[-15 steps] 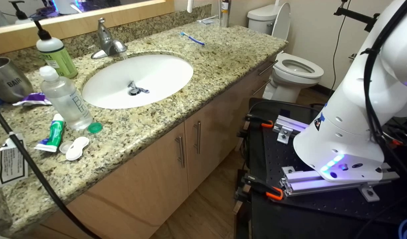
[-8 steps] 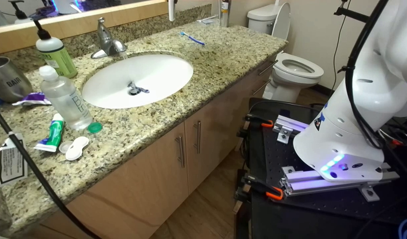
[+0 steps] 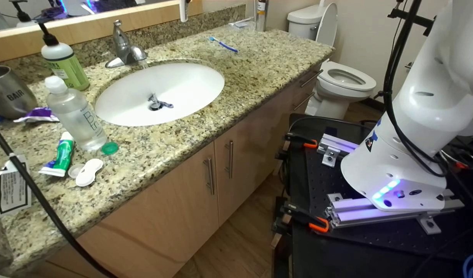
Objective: Move the white bottle with the yellow lid to the back left
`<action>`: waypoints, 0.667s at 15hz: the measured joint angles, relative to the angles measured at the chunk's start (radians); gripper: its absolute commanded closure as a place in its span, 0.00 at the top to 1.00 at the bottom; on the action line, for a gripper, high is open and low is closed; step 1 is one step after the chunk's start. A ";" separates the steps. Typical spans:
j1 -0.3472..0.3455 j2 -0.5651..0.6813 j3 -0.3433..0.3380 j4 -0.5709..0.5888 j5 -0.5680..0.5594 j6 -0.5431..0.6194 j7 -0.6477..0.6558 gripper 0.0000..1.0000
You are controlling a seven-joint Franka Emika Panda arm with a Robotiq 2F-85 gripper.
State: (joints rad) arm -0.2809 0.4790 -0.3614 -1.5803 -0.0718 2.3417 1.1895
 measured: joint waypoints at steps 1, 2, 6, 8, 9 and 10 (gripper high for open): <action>0.000 0.003 -0.002 0.002 -0.001 -0.001 0.008 0.07; 0.000 0.013 -0.005 0.013 -0.001 -0.018 0.029 0.07; -0.018 0.150 -0.024 0.171 0.004 -0.149 0.170 0.07; -0.031 0.230 -0.024 0.251 0.016 -0.174 0.239 0.26; -0.034 0.259 -0.024 0.282 0.021 -0.183 0.257 0.07; -0.036 0.277 -0.024 0.302 0.022 -0.187 0.266 0.07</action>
State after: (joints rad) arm -0.3169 0.7561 -0.3853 -1.2787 -0.0497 2.1550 1.4554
